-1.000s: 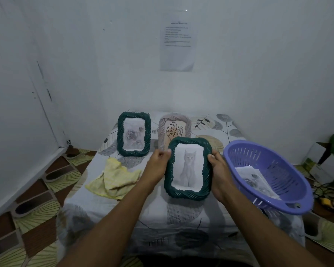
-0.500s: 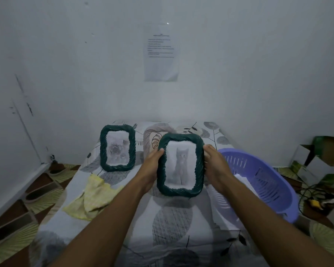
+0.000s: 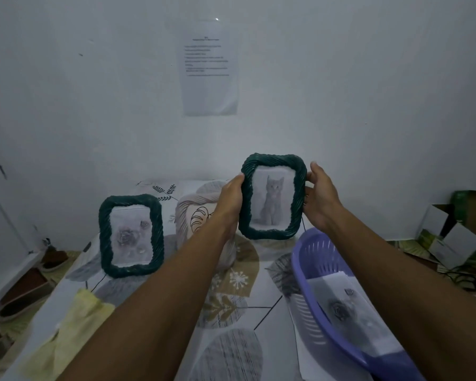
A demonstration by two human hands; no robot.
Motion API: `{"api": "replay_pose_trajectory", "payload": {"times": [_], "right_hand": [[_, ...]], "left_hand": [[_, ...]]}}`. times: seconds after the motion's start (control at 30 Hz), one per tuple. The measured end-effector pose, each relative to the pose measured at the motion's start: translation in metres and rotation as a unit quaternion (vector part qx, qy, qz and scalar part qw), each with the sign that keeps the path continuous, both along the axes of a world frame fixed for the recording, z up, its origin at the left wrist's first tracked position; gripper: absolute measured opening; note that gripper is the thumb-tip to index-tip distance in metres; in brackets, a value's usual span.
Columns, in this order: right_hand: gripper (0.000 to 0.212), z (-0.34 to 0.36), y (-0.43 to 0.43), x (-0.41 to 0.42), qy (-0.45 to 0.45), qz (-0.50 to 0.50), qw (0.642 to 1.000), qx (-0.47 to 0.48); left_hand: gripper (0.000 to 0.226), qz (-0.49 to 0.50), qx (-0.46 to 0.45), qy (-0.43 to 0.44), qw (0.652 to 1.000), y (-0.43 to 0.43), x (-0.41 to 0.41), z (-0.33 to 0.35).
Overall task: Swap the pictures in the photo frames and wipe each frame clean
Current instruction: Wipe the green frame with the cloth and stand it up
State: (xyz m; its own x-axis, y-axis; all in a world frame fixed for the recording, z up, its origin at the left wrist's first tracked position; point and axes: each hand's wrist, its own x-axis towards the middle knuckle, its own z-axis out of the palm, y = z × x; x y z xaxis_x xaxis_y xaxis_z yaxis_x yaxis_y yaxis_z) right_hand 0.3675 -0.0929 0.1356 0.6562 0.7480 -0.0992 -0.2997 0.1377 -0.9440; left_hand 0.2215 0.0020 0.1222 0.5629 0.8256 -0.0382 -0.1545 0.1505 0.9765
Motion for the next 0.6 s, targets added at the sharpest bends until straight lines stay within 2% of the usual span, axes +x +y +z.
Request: {"api": "replay_pose_trajectory", "payload": {"times": [0.07, 0.2, 0.33, 0.43, 0.5, 0.6], "right_hand": [[0.040, -0.009, 0.008, 0.013, -0.002, 0.002, 1.000, -0.012], [0.039, -0.028, 0.021, 0.033, -0.045, 0.015, 0.997, -0.054], [0.031, -0.040, 0.027, 0.046, -0.116, 0.005, 0.984, -0.132], [0.048, -0.051, 0.028, 0.053, -0.168, -0.009, 0.966, -0.195], [0.038, -0.056, 0.028, 0.054, -0.203, 0.003, 0.959, -0.198], [0.030, -0.054, 0.025, 0.047, -0.228, 0.011, 0.955, -0.192]], "left_hand": [[0.041, 0.011, -0.003, 0.020, 1.000, 0.005, 0.012, -0.011], [0.060, 0.039, -0.014, 0.069, 0.997, 0.012, 0.030, -0.030], [0.055, 0.036, -0.086, 0.082, 0.992, 0.011, 0.038, -0.047], [0.070, 0.031, -0.120, 0.093, 0.988, 0.016, 0.046, -0.074], [0.084, 0.017, -0.131, 0.098, 0.986, 0.036, 0.060, -0.105], [0.085, 0.014, -0.127, 0.099, 0.987, 0.037, 0.059, -0.114]]}}
